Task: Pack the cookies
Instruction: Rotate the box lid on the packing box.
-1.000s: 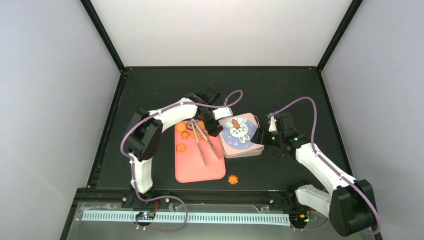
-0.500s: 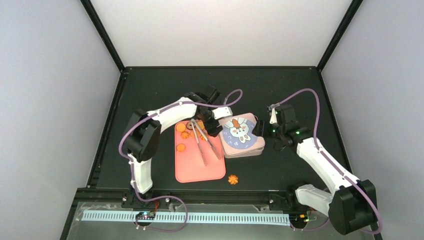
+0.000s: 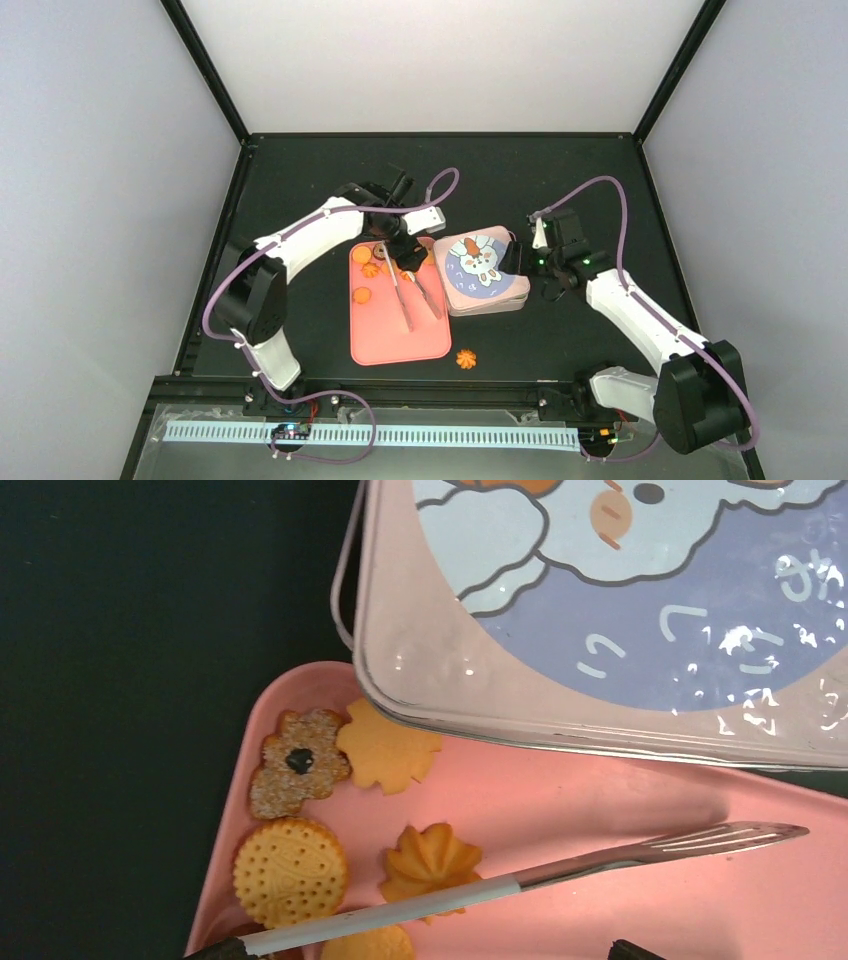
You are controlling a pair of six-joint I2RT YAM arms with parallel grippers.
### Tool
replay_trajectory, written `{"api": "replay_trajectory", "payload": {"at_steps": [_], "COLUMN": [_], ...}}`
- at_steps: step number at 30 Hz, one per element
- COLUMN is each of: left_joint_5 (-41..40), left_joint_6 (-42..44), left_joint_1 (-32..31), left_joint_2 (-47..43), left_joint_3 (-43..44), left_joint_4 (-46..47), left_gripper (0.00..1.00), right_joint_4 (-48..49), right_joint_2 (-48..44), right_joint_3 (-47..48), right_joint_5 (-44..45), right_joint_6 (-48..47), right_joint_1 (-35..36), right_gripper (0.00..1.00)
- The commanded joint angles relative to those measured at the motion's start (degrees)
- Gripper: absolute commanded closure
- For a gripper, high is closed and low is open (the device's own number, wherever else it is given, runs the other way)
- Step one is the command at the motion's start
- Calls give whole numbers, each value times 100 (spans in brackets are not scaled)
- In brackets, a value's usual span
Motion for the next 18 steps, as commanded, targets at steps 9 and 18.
{"api": "replay_trajectory", "payload": {"at_steps": [9, 18], "left_joint_5": [363, 289], "left_joint_6": [-85, -37], "left_joint_1": [-40, -40], "left_joint_2": [250, 243], "left_joint_3": [100, 60], "left_joint_4": [-59, -68], "left_gripper": [8, 8], "right_joint_4": [344, 581], "right_joint_2": [-64, 243], "right_joint_3": [-159, -34], "right_joint_5": [-422, -340], "right_joint_6": [348, 660], "right_joint_1": [340, 1092], "right_gripper": [25, 26]}}
